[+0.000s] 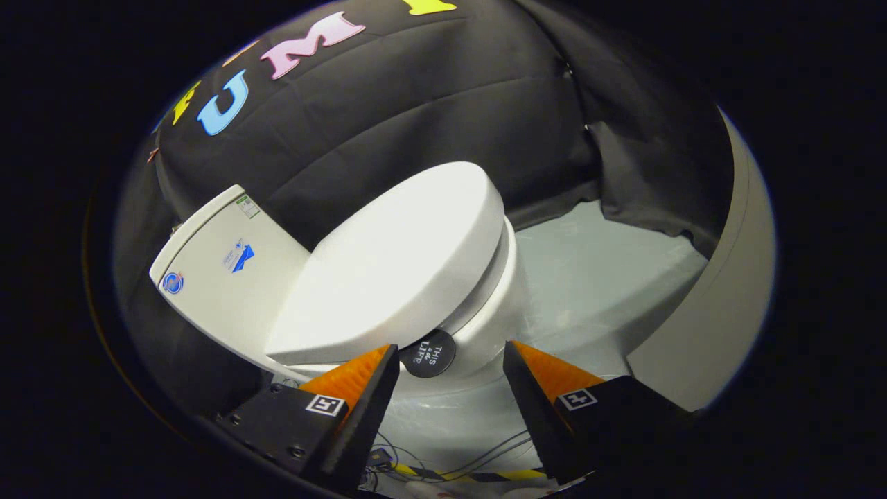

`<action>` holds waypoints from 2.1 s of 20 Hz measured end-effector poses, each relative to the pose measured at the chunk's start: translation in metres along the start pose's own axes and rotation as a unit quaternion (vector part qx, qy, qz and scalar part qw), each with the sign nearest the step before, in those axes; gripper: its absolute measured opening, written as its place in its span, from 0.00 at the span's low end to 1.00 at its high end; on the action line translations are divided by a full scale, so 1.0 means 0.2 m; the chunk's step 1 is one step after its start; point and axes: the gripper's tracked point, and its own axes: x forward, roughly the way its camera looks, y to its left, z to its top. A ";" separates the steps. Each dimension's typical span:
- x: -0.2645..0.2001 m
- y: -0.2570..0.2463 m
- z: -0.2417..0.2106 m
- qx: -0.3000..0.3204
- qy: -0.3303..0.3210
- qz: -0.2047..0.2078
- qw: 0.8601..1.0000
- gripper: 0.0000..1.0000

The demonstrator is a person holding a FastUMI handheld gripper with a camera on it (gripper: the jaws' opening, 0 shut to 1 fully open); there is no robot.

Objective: Open the toilet lid.

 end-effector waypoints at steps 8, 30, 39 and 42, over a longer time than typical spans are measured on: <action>0.07 0.03 -0.03 0.201 0.034 0.057 0.977 0.68; 0.05 0.13 0.03 0.262 0.024 0.095 0.960 0.08; -0.07 0.26 0.16 0.212 -0.002 0.084 0.974 0.06; -0.11 0.32 0.21 0.187 -0.009 0.064 0.980 0.06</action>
